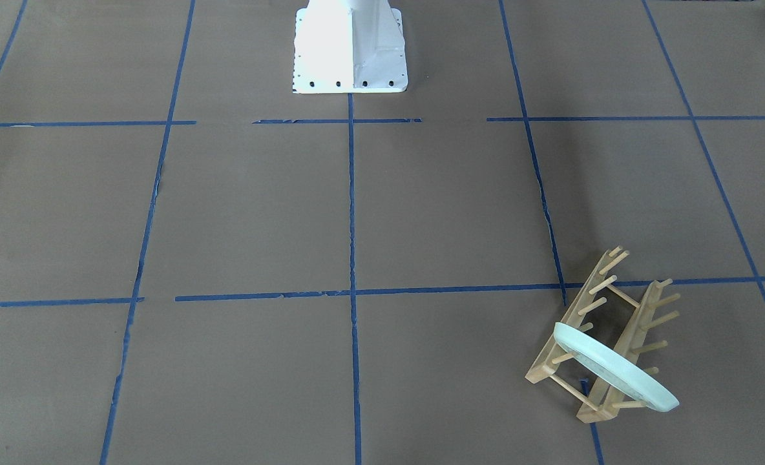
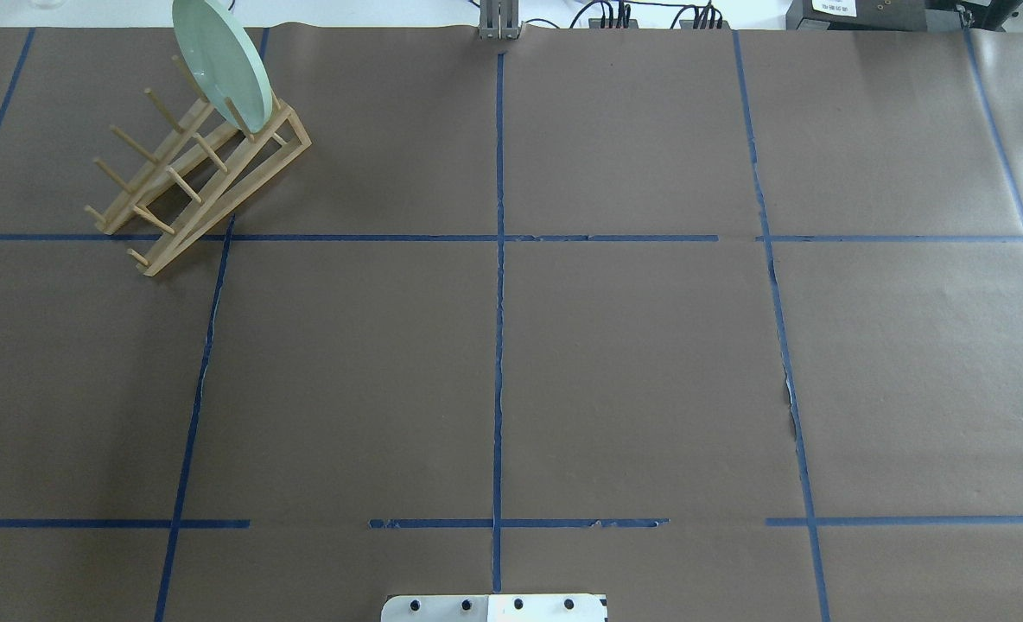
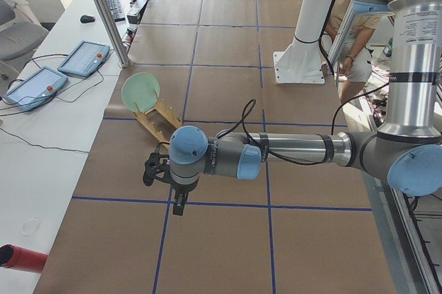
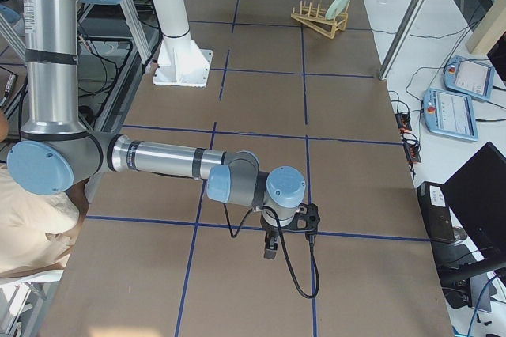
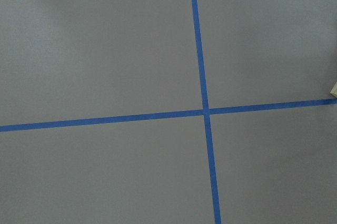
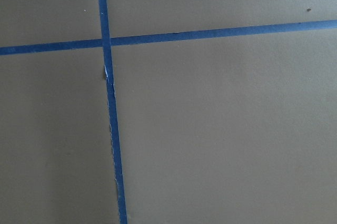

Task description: Place plate on table

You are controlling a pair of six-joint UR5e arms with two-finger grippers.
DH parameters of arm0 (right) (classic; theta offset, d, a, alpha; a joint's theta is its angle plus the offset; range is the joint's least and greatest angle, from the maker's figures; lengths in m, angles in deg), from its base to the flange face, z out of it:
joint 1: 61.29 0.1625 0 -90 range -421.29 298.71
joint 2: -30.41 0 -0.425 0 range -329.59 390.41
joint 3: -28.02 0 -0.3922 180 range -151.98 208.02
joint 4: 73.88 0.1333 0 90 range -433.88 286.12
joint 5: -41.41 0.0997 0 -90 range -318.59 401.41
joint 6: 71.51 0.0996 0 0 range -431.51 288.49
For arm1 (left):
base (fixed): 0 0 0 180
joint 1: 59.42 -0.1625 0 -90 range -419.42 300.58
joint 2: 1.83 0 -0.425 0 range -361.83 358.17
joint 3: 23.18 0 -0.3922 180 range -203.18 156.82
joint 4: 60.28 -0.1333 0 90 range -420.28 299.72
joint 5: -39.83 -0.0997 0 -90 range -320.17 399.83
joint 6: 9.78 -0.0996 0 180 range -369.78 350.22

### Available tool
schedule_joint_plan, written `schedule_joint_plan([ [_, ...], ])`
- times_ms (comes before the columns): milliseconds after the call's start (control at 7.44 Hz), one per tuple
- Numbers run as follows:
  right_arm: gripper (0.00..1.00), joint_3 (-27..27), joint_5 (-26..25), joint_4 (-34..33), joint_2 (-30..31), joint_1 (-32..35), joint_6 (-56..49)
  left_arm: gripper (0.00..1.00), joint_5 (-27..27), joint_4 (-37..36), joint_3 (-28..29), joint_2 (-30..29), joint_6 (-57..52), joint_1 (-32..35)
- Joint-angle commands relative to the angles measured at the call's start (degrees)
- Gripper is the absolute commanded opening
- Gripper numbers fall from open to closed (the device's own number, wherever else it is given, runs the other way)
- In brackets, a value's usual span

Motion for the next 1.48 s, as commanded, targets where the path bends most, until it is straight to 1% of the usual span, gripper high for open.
schedule_joint_plan([
  [0,1.0,0.01,0.0,0.0,0.0,0.0,0.0,1.0,-0.4,0.0,0.52,0.08,-0.17,-0.26],
  [134,1.0,0.01,0.0,0.0,0.0,0.0,0.0,1.0,-0.4,0.0,0.53,0.08,-0.08,-0.53],
  [269,1.0,0.01,0.0,0.0,0.0,0.0,0.0,1.0,-0.14,0.17,-0.86,-0.61,0.01,-0.62],
  [403,1.0,0.01,0.0,0.0,0.0,0.0,0.0,1.0,-0.4,2.26,-1.4,-2.27,0.36,-0.79],
  [537,1.0,-0.08,0.0,0.0,0.0,0.0,0.0,1.0,-0.05,8.46,3.55,-8.64,0.71,-0.88],
  [672,1.0,0.0,0.0,0.0,0.0,0.0,0.0,1.0,2.21,10.26,4.3,-10.36,3.23,-0.97],
  [806,1.0,0.01,0.0,0.0,0.0,0.0,0.0,1.0,5.98,14.63,4.22,-11.33,15.61,-2.19],
  [940,1.0,-0.08,0.0,0.0,0.0,0.0,0.0,1.0,7.84,24.59,4.39,-11.43,29.05,-6.9],
  [1075,1.0,0.0,0.0,0.0,0.0,0.0,0.0,1.0,7.34,34.53,4.57,-12.21,42.41,-13.21],
  [1209,1.0,0.01,0.0,0.0,0.0,0.0,0.0,1.0,7.33,40.98,4.92,-13.27,55.6,-16.84],
  [1343,1.0,0.01,0.0,0.0,0.0,0.0,0.0,1.0,6.64,42.52,5.01,-16.41,72.43,-18.35],
])
